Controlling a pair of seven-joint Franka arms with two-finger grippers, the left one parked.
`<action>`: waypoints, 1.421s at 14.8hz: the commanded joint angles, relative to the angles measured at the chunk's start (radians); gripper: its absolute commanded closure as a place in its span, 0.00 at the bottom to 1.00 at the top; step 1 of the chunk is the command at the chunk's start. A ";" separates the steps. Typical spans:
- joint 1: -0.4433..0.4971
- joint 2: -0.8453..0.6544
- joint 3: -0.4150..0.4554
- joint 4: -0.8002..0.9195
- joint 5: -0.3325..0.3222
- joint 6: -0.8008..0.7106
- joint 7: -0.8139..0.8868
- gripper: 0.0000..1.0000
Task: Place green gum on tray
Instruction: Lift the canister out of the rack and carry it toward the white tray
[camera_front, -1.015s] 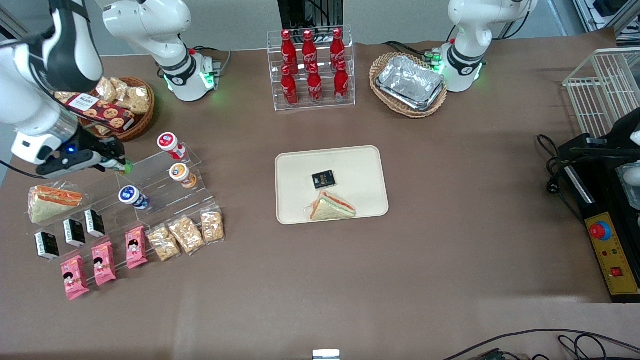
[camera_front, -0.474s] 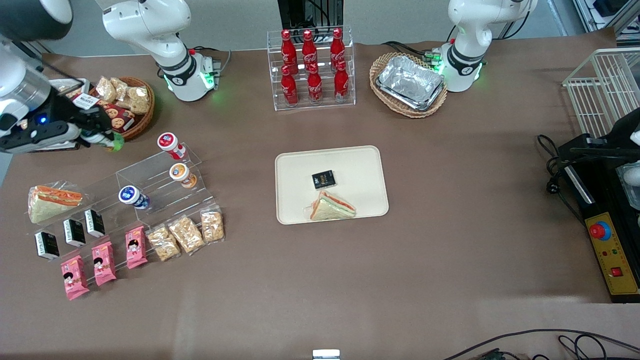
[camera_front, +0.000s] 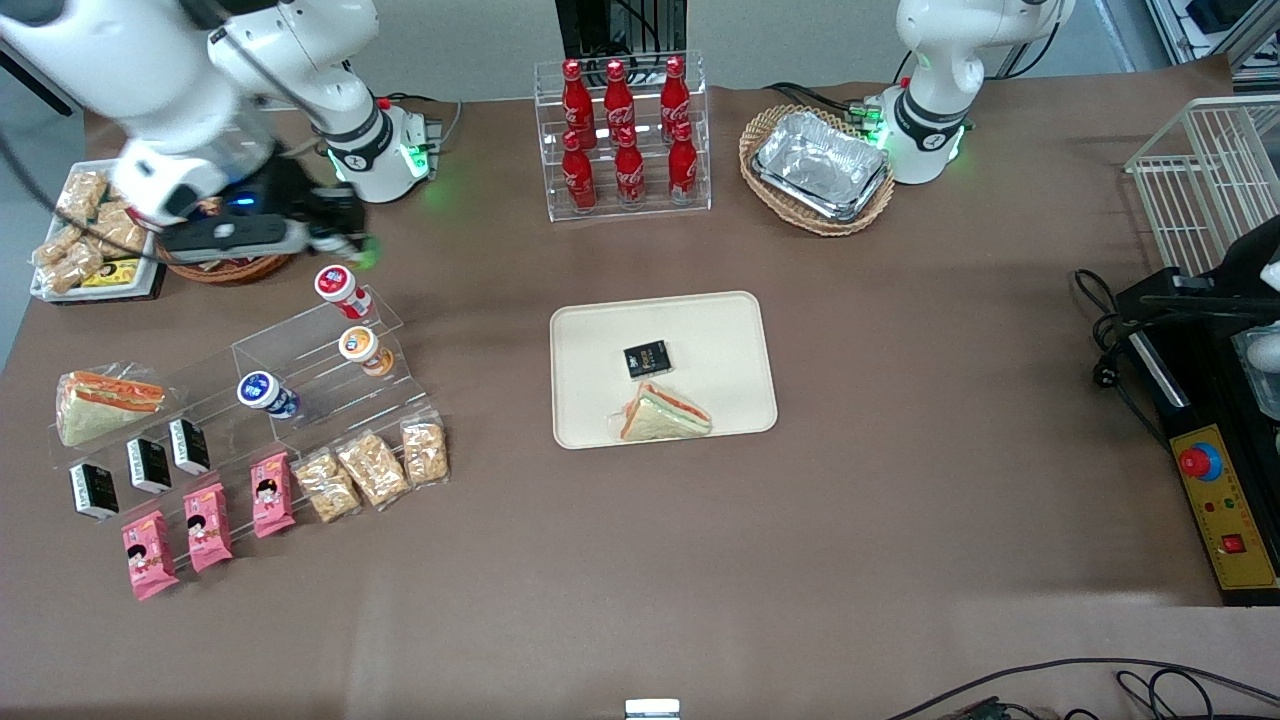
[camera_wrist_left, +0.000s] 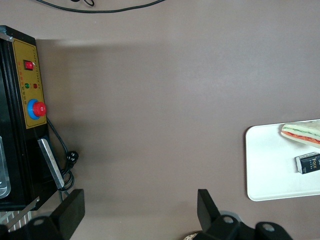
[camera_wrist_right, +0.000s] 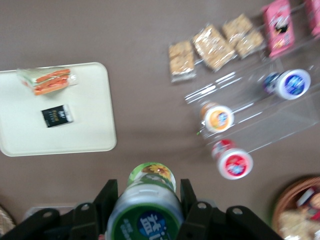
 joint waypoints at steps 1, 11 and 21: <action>0.124 0.104 -0.015 0.043 0.032 0.051 0.219 0.59; 0.342 0.357 -0.016 -0.249 0.016 0.723 0.632 0.59; 0.358 0.572 -0.016 -0.250 0.017 0.943 0.653 0.59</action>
